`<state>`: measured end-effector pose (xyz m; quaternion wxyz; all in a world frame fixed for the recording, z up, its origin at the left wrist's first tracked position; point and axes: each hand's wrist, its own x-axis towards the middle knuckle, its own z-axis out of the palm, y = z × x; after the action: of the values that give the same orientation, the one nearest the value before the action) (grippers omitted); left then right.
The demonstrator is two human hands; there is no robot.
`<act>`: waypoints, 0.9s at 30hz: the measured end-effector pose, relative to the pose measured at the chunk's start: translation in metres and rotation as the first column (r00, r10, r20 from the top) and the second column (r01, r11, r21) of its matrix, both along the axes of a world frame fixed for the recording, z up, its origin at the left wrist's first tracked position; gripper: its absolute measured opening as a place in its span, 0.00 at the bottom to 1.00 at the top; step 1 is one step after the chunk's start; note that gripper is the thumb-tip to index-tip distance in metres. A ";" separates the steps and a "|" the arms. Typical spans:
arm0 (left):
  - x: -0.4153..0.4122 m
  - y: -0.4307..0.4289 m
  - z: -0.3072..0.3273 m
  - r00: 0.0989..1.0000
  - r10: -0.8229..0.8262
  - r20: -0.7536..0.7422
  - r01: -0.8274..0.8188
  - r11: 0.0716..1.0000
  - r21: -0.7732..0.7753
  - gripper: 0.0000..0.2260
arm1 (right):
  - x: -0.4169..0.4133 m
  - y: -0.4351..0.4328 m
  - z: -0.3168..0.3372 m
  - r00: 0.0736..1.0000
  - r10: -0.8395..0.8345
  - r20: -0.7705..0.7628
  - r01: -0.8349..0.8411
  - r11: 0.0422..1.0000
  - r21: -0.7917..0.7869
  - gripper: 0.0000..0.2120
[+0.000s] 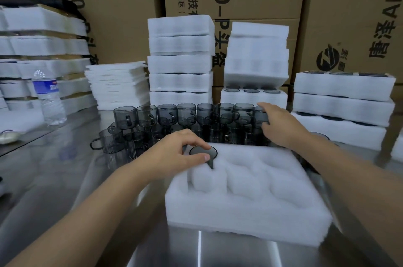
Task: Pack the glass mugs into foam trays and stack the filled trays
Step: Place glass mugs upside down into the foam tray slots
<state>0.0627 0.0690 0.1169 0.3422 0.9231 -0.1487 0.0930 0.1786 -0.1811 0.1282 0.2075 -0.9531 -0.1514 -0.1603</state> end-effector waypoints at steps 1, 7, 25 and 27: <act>0.000 0.000 0.000 1.000 0.002 0.001 -0.002 1.000 -0.001 0.09 | 0.000 0.002 -0.001 0.999 -0.017 0.030 0.018 1.000 -0.008 0.28; -0.003 0.000 0.001 1.000 -0.004 -0.005 0.004 1.000 0.000 0.08 | -0.008 0.006 0.001 0.979 -0.078 0.186 0.077 0.997 0.015 0.18; -0.014 -0.044 0.006 0.999 0.036 0.013 -0.022 0.823 -0.567 0.30 | -0.098 0.049 0.001 0.575 0.160 0.803 -0.295 0.955 0.020 0.13; -0.011 -0.041 0.008 0.998 -0.042 -0.052 -0.014 0.630 -0.777 0.36 | -0.102 0.049 -0.002 0.564 0.197 0.802 -0.325 0.946 -0.004 0.13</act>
<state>0.0516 0.0282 0.1247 0.7113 0.6874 -0.0903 0.1151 0.0761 -0.1317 0.1262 0.2086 -0.7314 -0.3549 -0.5436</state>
